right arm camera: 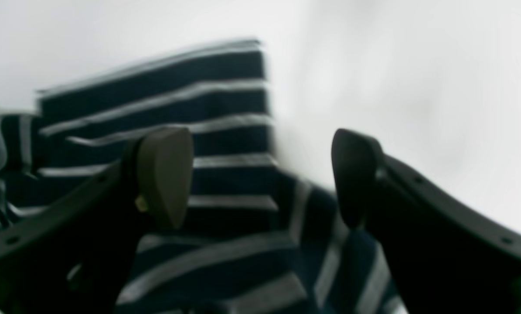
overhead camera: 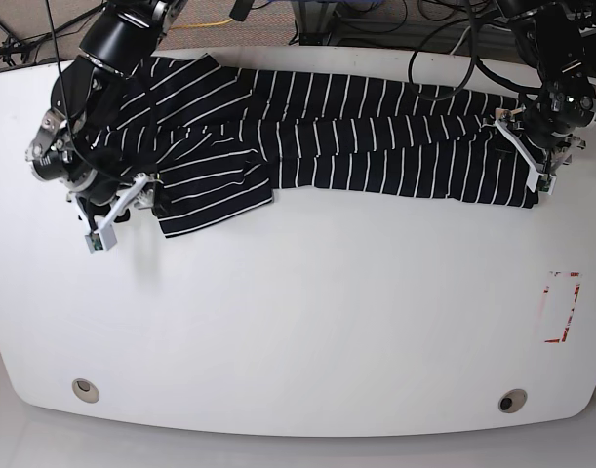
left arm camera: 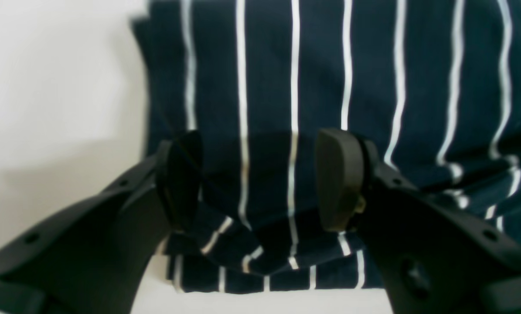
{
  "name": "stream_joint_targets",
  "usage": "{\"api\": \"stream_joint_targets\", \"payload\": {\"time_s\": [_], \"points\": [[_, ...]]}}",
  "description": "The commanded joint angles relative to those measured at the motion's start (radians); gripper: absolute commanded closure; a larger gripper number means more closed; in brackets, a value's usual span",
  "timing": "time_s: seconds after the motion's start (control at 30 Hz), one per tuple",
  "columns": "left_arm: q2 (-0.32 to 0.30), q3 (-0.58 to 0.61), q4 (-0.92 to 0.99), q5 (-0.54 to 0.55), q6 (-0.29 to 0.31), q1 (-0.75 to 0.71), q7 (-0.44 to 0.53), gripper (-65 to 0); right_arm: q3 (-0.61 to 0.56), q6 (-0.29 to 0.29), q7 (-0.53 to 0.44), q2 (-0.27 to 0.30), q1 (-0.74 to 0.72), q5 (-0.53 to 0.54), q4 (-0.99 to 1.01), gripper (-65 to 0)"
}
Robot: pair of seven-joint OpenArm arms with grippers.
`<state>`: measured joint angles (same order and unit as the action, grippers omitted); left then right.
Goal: Fold the T-shirt properly
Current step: 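Lower the folded hem onto the shirt and release with both grippers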
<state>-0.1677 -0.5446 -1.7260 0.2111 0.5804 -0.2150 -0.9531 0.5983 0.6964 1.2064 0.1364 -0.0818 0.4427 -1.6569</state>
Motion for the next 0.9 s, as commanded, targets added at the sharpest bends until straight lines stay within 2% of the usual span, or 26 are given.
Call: {"api": "stream_joint_targets", "payload": {"time_s": [0.0,0.13,0.27,0.43,0.7,0.77,0.87], "points": [[-0.019,-0.006,0.013,0.011,0.0,0.007,0.016,-37.9,-0.034,0.002,-0.072,0.019,-0.063,0.014,0.085,-47.4],[-0.019,-0.009,0.024,0.011,0.0,0.006,0.016,-37.9,-0.111,0.002,-0.162,0.059,-0.112,-0.049,0.208,-47.4],[-0.019,-0.01,0.03,0.011,0.0,0.006,0.016,-37.9,-0.142,0.002,-0.245,0.058,-0.158,-0.138,0.288,-47.4],[-0.019,-0.01,0.03,0.009,0.0,0.006,0.016,-37.9,-0.142,0.002,-0.29,0.056,-0.174,-0.2,0.358,-47.4],[-0.019,-0.006,0.03,0.009,0.0,0.01,0.016,-37.9,-0.159,0.002,-0.293,0.036,-0.149,-0.183,0.415,-47.1],[-0.019,-0.004,0.03,0.009,0.0,0.012,0.016,-37.9,-0.177,0.002,-0.293,0.032,-0.131,-0.172,0.393,-43.3],[-0.019,-0.002,0.03,0.009,0.0,0.012,0.016,-37.9,-0.208,0.002,-0.293,0.025,-0.108,-0.164,0.337,-30.9]]}}
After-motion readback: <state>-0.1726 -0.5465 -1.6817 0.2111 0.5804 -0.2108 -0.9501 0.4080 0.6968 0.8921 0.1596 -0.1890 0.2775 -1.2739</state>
